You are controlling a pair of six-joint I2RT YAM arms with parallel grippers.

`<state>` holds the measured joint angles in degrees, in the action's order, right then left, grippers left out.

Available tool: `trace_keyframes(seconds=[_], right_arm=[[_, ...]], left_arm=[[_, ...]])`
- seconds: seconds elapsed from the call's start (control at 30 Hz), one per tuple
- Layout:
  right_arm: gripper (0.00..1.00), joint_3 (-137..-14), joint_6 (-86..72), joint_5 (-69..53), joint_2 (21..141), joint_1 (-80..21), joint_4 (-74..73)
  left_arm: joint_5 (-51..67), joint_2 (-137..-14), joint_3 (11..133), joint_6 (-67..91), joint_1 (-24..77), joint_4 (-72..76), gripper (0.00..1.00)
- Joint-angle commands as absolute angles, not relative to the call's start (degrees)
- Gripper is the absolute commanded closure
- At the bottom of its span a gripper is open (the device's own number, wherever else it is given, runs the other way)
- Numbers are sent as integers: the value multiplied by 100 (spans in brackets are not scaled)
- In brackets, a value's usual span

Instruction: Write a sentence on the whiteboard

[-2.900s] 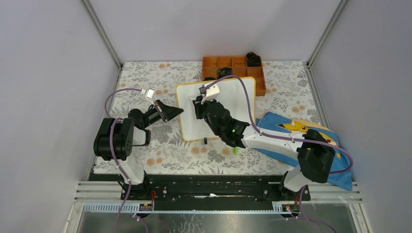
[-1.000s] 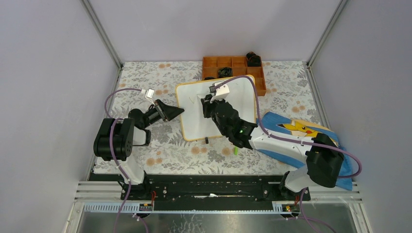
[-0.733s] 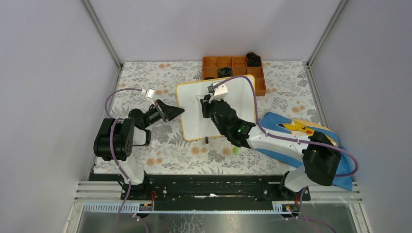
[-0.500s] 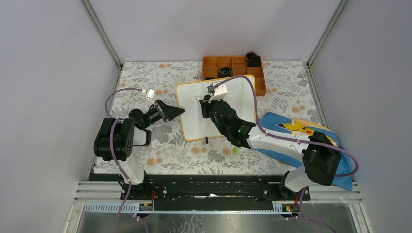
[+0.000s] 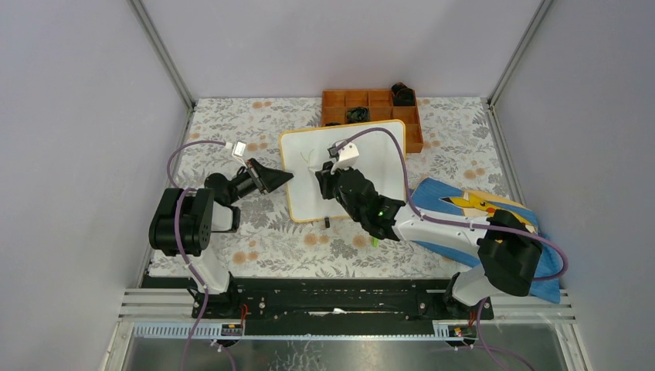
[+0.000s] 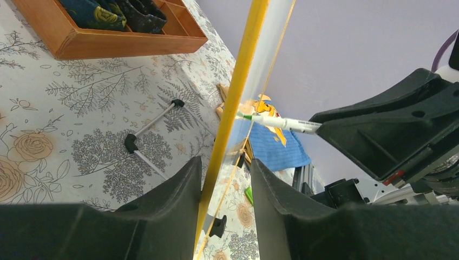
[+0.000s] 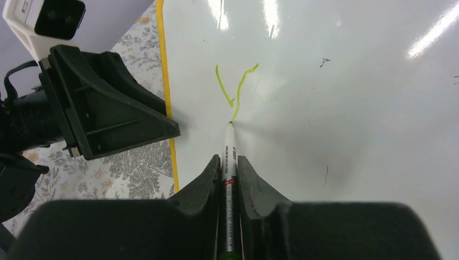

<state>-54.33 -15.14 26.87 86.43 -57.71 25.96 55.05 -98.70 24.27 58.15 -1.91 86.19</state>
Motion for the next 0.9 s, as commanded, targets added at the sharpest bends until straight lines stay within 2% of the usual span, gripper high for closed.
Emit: trace_keyframes(seconds=[0.0, 0.23, 0.47, 0.67, 0.87], right_arm=[[100, -5371, -1583, 2561, 8515, -5839, 2509], [100, -5414, -1663, 2333, 8592, -5868, 2365], [100, -5347, -1636, 2613, 8065, -5867, 2409], [100, -5315, -1406, 2971, 7755, -5859, 2538], [100, -5465, -1278, 3101, 7955, -5821, 2582]], left_arm=[[5519, -9782, 2426, 5770, -163, 8886, 56], [5519, -9777, 2426, 5765, -158, 8886, 58], [5520, -9778, 2426, 5766, -154, 8886, 66], [5515, -9789, 2430, 5762, -158, 8881, 66], [5517, -9797, 2426, 5757, -150, 8871, 67]])
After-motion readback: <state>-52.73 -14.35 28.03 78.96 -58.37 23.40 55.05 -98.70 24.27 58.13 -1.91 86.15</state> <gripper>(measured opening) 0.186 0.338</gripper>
